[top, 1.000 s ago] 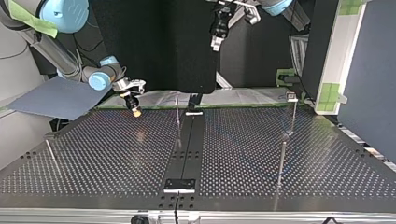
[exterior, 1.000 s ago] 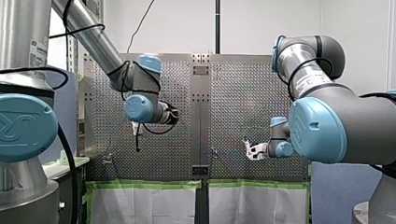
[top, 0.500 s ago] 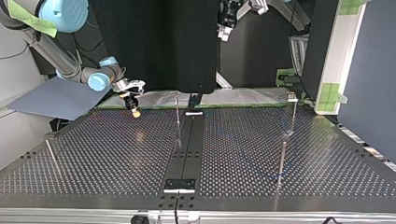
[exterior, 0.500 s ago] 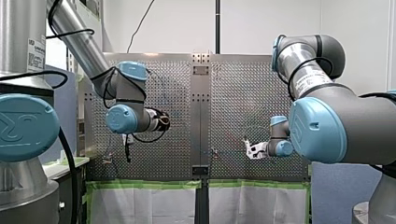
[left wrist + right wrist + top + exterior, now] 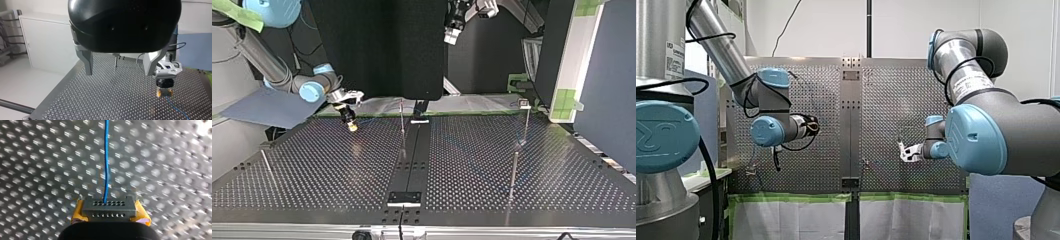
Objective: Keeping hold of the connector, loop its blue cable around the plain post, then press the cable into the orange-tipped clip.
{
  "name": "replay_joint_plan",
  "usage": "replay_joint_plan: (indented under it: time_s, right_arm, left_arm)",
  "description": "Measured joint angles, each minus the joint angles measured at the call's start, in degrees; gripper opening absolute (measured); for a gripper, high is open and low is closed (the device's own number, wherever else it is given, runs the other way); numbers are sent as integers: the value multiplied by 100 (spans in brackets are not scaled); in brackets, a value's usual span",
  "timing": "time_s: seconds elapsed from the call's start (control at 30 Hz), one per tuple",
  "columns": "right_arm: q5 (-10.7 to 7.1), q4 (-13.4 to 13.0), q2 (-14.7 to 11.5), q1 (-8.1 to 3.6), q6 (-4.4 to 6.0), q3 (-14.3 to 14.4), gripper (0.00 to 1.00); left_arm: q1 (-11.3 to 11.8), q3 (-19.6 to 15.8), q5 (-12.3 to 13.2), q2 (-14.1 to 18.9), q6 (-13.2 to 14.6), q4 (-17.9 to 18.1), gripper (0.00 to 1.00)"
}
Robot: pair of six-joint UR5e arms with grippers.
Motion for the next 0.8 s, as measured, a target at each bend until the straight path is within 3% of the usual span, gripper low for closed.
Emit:
replay_joint_plan:
  time_s: [0.17, 0.37, 0.53, 0.6, 0.8]
  right_arm:
    - [182, 174, -297, -1, 182, -1, 0]
    - [344, 280, -672, -1, 539, -1, 0]
    - [550, 552, -1008, 1, 859, -17, 0]
    - [669, 680, -1140, 1, 933, -19, 0]
    - [988, 979, -1493, -2, 1009, -22, 0]
  left_arm:
    - [0, 0, 20, 0, 9, 33, 100]
    - [1, -4, 36, 0, 16, 16, 100]
    - [1, -7, 40, 0, 17, 12, 100]
    - [1, -8, 41, 0, 18, 6, 100]
    - [1, -9, 41, 0, 48, -110, 100]
